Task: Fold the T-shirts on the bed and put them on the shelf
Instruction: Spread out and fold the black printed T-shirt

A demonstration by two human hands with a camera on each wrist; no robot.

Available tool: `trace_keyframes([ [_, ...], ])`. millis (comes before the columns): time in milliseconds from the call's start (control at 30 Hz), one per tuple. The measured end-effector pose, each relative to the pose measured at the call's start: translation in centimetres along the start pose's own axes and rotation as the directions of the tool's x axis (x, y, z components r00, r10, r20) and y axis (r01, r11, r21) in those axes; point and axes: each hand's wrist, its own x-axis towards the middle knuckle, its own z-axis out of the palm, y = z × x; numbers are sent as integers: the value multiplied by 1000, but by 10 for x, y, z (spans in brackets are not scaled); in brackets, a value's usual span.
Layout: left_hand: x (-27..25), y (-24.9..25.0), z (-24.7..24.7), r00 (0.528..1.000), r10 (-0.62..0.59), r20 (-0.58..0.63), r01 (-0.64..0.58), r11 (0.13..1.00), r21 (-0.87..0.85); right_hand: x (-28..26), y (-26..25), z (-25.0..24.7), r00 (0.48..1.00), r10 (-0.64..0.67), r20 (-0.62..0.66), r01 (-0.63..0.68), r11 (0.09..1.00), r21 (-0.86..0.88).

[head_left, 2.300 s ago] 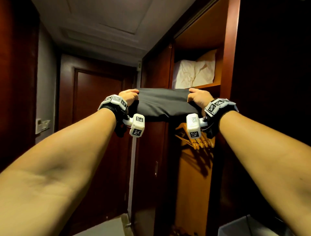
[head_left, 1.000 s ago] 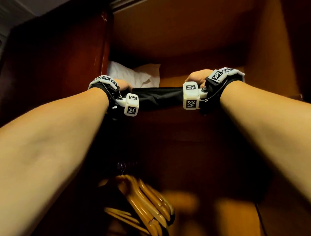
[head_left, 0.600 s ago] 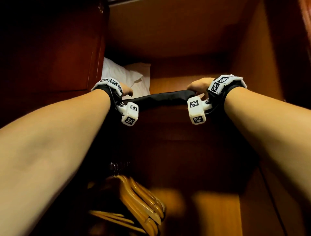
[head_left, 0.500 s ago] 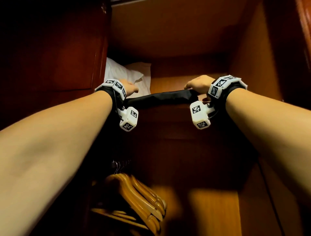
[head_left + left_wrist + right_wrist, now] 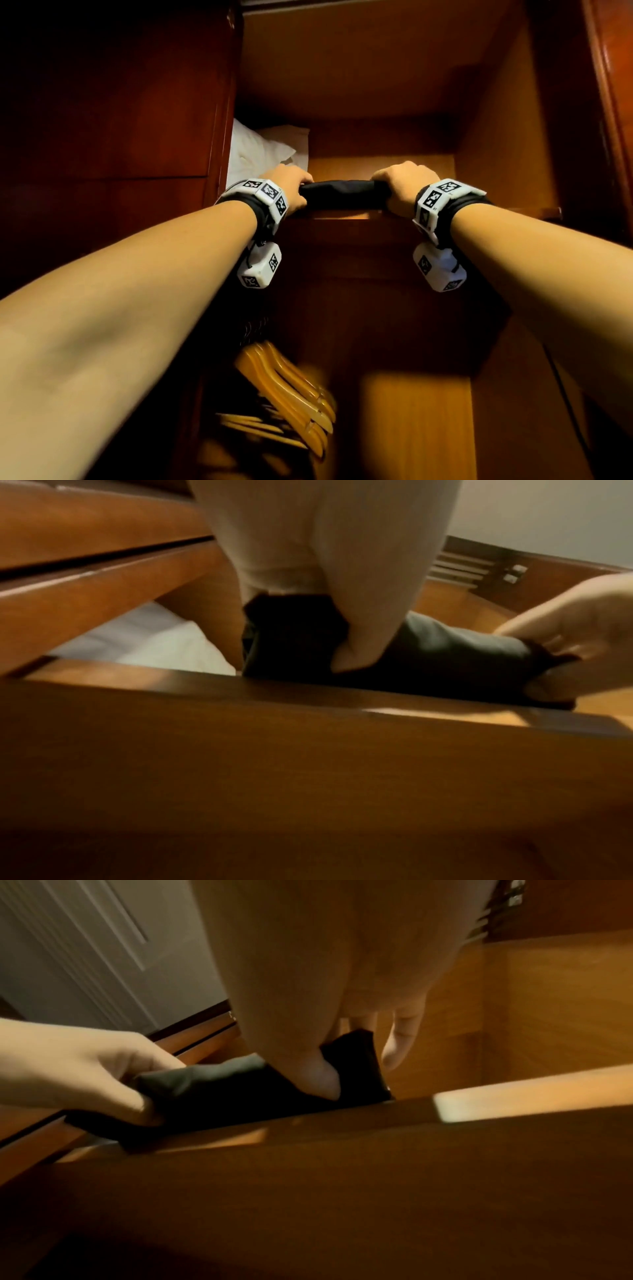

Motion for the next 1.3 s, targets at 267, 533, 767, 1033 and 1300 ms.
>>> trace_keyframes([
  [267,14,-7,12,983,-163,84,156,984,83,17,-23,8,996,30,81,-34,998,56],
  [533,1,0,10,987,-52,153,89,965,-248,16,-51,10,964,3,266,-58,978,198],
  [767,-10,-11,10,963,-123,240,167,971,-173,23,-65,18,952,10,307,-87,968,237],
  [1033,-12,-35,25,970,-143,198,187,956,-224,30,-88,29,949,22,315,-98,968,229],
  [1300,-30,11,14,998,-57,16,58,898,-437,-11,-72,7,993,5,115,-32,972,234],
])
